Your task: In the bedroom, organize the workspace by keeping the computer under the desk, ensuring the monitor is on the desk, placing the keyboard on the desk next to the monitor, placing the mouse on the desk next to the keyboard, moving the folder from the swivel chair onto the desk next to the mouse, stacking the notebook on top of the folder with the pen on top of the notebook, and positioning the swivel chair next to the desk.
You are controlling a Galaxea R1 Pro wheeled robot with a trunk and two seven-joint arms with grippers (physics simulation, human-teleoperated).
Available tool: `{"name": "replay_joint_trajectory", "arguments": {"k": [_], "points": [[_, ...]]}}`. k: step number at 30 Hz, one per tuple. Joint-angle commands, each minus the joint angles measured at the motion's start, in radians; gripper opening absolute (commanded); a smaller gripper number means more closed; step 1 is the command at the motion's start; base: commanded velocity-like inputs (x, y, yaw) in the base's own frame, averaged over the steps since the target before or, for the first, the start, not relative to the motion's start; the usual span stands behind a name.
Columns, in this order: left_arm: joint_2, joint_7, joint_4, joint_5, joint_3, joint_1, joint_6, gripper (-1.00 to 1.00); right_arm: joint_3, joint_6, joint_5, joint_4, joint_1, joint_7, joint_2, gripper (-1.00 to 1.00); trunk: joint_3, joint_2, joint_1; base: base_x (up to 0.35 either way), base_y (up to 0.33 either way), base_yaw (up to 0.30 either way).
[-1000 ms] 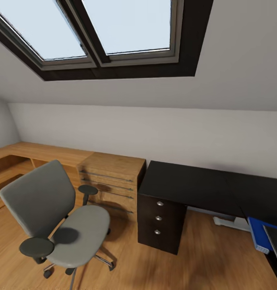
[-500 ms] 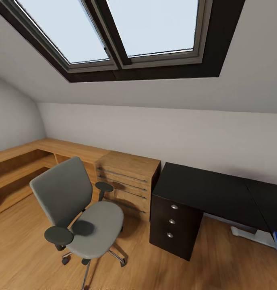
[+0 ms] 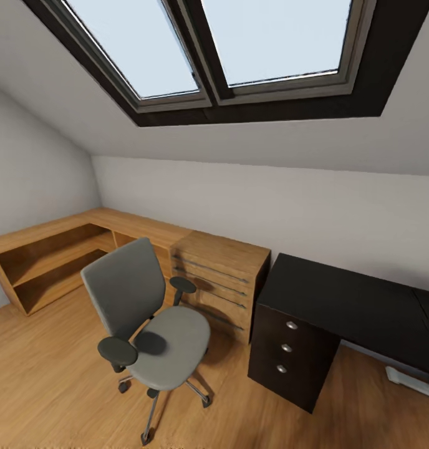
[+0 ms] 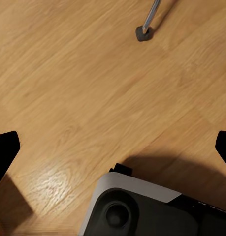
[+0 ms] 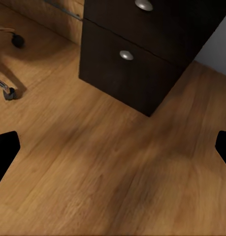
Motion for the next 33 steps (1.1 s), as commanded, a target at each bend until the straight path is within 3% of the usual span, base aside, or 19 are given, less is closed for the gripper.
{"name": "replay_joint_trajectory", "arguments": {"k": [1,12,27,33], "points": [[0.0,0.006,0.001,0.003,-0.006,-0.001,-0.003,1.0,0.009,0.002,-0.001,-0.001,0.0,-0.008,-0.001,1.0,-0.002,-0.002,0.0,0.0,0.0,0.151],[0.0,0.004,0.001,0.003,-0.006,-0.001,-0.003,1.0,0.009,0.006,-0.001,-0.001,0.0,-0.003,0.0,1.0,-0.003,-0.002,0.0,0.0,0.017,0.096],[0.0,0.0,0.0,0.003,-0.006,-0.001,-0.003,1.0,0.009,0.006,-0.001,-0.001,0.0,-0.003,0.0,1.0,-0.003,-0.002,0.0,0.0,0.277,0.272],[0.0,-0.002,0.001,0.003,-0.006,-0.001,-0.002,1.0,0.009,0.006,-0.001,0.0,0.0,-0.003,0.0,1.0,-0.003,-0.002,0.0,0.0,0.068,0.279]]}}
